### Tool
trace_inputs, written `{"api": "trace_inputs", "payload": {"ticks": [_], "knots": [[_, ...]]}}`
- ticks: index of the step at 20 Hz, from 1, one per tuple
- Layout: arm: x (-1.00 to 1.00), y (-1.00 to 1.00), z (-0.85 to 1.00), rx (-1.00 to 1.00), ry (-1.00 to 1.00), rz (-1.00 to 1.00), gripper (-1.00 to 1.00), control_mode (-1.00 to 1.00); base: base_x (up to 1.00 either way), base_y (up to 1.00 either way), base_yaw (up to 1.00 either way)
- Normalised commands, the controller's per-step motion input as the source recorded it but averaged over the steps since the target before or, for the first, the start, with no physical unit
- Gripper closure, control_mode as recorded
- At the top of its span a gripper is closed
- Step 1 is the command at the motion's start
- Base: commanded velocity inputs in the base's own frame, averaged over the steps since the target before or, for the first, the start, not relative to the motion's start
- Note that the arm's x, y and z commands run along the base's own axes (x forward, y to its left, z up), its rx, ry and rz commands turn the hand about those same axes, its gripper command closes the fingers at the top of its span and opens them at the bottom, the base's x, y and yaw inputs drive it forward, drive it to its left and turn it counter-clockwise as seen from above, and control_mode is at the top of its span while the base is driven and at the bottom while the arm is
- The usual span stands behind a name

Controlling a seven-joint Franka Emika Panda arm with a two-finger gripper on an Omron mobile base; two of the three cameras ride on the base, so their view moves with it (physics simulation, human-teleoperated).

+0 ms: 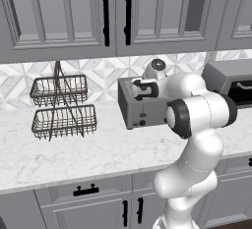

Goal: Start the toaster. Once the lever pops up, take the bread to the plate on the dining counter.

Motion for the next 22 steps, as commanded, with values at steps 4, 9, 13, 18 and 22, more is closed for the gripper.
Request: {"api": "trace_inputs", "payload": {"ticks": [4,9,13,18,22], "knots": [[0.00,0.00,0.00,0.00,0.00,0.00,-1.00,-1.00,0.00,0.00,0.00],[0.00,0.00,0.00,0.00,0.00,0.00,-1.00,-1.00,0.00,0.00,0.00],[0.00,0.00,0.00,0.00,0.00,0.00,-1.00,-1.00,0.00,0.00,0.00],[0.00,0.00,0.00,0.00,0.00,0.00,-1.00,-1.00,0.00,0.00,0.00],[0.00,0.00,0.00,0.00,0.00,0.00,-1.00,-1.00,0.00,0.00,0.00]]}}
